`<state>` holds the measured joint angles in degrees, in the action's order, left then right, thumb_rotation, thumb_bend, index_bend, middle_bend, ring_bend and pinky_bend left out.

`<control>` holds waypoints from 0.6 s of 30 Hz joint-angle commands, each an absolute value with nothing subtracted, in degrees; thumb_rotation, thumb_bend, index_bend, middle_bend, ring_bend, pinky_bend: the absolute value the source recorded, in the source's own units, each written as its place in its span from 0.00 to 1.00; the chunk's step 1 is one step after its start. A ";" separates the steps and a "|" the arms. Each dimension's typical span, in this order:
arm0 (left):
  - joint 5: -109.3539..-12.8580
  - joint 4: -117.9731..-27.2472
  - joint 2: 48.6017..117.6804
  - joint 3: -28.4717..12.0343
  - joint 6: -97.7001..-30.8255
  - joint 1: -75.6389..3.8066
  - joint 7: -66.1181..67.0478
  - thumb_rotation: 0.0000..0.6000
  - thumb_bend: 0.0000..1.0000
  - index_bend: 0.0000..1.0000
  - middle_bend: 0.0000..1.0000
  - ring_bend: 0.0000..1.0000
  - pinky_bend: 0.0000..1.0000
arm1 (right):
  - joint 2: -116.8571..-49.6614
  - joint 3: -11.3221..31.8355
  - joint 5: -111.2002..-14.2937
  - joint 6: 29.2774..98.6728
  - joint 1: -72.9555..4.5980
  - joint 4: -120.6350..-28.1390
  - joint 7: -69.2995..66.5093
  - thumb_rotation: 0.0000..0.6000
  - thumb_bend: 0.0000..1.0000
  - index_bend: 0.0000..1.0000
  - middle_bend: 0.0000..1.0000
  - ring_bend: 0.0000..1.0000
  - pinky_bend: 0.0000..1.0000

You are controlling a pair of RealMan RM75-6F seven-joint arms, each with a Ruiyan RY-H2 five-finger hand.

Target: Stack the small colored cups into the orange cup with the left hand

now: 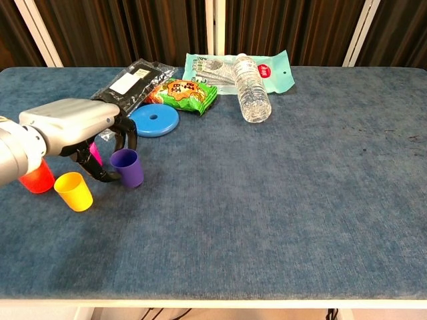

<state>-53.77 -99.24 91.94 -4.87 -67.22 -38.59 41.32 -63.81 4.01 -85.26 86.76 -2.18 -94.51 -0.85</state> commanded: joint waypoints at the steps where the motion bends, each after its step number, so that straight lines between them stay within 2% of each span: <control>1: -55.19 -103.05 89.72 -5.77 -69.93 -37.64 40.67 1.00 0.28 0.47 0.51 0.08 0.00 | -63.71 4.08 -85.51 87.06 -2.12 -94.52 -0.86 1.00 0.14 0.00 0.00 0.00 0.00; 9: -56.14 -116.05 78.46 -6.35 -78.07 -33.32 41.92 1.00 0.28 0.48 0.51 0.08 0.00 | -63.19 4.21 -86.34 87.34 -2.35 -95.05 -0.89 1.00 0.15 0.00 0.00 0.00 0.00; 13: -56.16 -118.38 74.42 -5.17 -79.32 -31.20 40.76 1.00 0.28 0.49 0.52 0.08 0.00 | -63.08 4.15 -87.01 87.44 -2.53 -95.77 -0.54 1.00 0.14 0.00 0.00 0.00 0.00; 18: -56.52 -117.81 72.86 -3.18 -78.41 -29.36 38.22 1.00 0.28 0.49 0.52 0.08 0.00 | -62.83 3.98 -87.96 87.89 -2.55 -97.04 -0.07 1.00 0.14 0.00 0.00 0.00 0.00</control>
